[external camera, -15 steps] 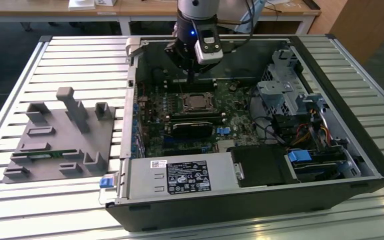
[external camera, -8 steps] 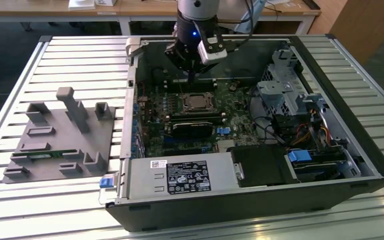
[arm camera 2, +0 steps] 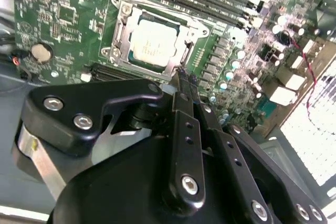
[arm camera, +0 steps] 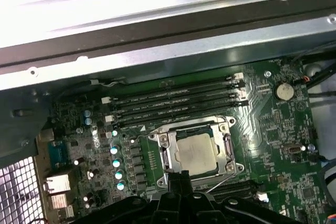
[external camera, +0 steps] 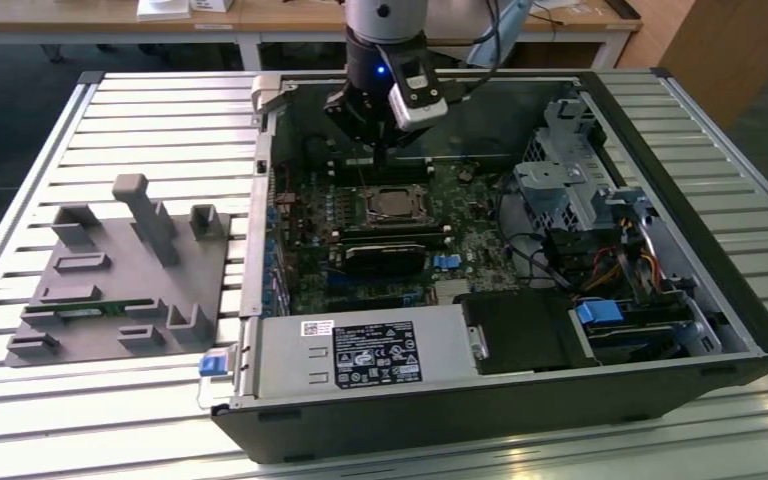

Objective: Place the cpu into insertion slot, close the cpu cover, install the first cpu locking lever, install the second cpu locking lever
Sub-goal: 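Install the first cpu locking lever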

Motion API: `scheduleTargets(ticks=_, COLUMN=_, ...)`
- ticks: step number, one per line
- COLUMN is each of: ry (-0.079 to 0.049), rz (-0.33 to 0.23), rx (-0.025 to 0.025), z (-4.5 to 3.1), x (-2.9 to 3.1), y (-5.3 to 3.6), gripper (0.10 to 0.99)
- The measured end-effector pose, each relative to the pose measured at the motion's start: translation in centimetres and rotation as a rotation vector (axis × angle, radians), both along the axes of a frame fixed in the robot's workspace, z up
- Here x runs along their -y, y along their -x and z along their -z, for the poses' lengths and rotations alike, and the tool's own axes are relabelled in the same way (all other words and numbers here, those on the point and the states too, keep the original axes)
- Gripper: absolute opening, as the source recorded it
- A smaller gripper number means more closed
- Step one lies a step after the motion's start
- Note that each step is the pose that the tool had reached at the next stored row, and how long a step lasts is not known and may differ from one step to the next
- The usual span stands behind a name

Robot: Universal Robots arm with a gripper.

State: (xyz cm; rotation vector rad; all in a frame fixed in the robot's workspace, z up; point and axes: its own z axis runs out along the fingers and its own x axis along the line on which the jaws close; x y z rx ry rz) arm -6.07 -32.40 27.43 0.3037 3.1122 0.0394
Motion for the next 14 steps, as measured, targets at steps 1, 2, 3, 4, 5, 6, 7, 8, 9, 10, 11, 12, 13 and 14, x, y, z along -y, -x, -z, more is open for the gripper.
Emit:
scheduleTargets(ticks=1, ry=0.0, rz=-0.019, rx=0.0, z=0.04, x=0.0, y=0.0, gripper=0.102)
scheduleTargets(ticks=2, ry=-0.001, rz=-0.038, rx=0.0, z=0.08, x=0.0, y=0.0, gripper=0.102)
scheduleTargets(ticks=3, ry=-0.001, rz=-0.055, rx=0.0, z=0.12, x=0.0, y=0.0, gripper=0.102)
scheduleTargets(ticks=4, ry=-0.001, rz=-0.069, rx=0.0, z=0.14, x=0.0, y=0.01, gripper=0.102)
scheduleTargets(ticks=5, ry=-0.001, rz=-0.077, rx=0.0, z=0.17, x=0.0, y=0.06, gripper=0.102)
scheduleTargets(ticks=6, ry=-0.002, rz=-0.081, rx=-0.0001, z=0.2, x=0.0, y=0.13, gripper=0.102)
scheduleTargets(ticks=7, ry=-0.002, rz=-0.083, rx=0.0, z=0.23, x=0.0, y=0.24, gripper=0.102)
scheduleTargets(ticks=8, ry=-0.002, rz=-0.084, rx=0.0, z=0.27, x=0.0, y=0.47, gripper=0.102)
scheduleTargets(ticks=9, ry=-0.002, rz=-0.084, rx=0.0001, z=0.29, x=0.0, y=0.74, gripper=0.102)
scheduleTargets(ticks=10, ry=-0.003, rz=-0.085, rx=0.0002, z=0.34, x=-0.01, y=0.99, gripper=0.102)
scheduleTargets(ticks=11, ry=-0.003, rz=-0.085, rx=0.0003, z=0.39, x=-0.01, y=1.25, gripper=0.102)
scheduleTargets(ticks=12, ry=-0.003, rz=-0.086, rx=0.0004, z=0.45, x=-0.04, y=1.47, gripper=0.102)
scheduleTargets(ticks=13, ry=-0.002, rz=-0.087, rx=0.0003, z=0.52, x=-0.07, y=1.69, gripper=0.102)
scheduleTargets(ticks=14, ry=-0.002, rz=-0.087, rx=0.0004, z=0.6, x=-0.11, y=1.85, gripper=0.102)
